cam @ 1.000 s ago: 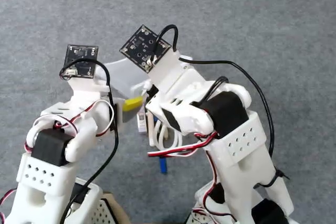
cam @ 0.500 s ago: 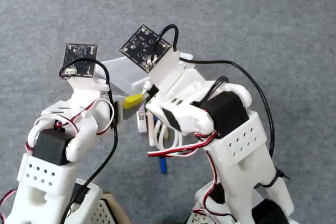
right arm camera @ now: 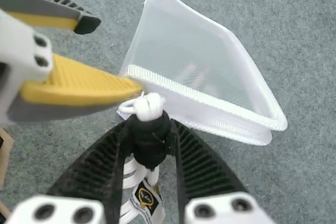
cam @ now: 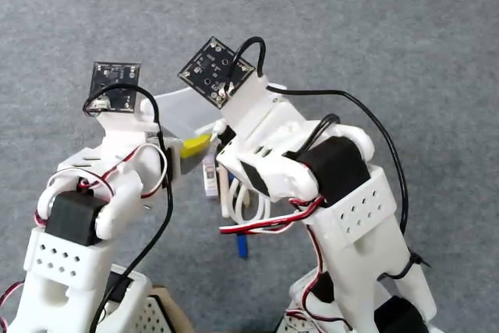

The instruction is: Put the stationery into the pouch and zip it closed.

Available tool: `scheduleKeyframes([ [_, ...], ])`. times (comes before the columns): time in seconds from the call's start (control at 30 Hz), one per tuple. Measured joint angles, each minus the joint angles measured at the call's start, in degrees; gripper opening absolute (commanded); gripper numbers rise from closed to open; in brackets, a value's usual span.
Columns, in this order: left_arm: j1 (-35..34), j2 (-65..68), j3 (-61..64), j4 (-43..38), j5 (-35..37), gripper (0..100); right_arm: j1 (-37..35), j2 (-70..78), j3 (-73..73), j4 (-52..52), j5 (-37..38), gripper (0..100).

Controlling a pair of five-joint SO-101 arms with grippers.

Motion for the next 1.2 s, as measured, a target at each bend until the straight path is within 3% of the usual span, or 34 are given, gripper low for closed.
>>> scheduleKeyframes([
  [0.8,-2.64,-0.35,3.08,0.00,0.09,28,0.00,0.00,0.00,0.00,0.00,1.1],
  [1.03,-5.71,-0.09,5.45,-3.34,0.18,11,-0.18,0.09,0.00,-0.09,0.00,1.1],
  [1.2,-5.80,0.09,9.41,-6.42,0.09,8,-0.26,0.09,0.00,-0.09,0.00,1.1],
])
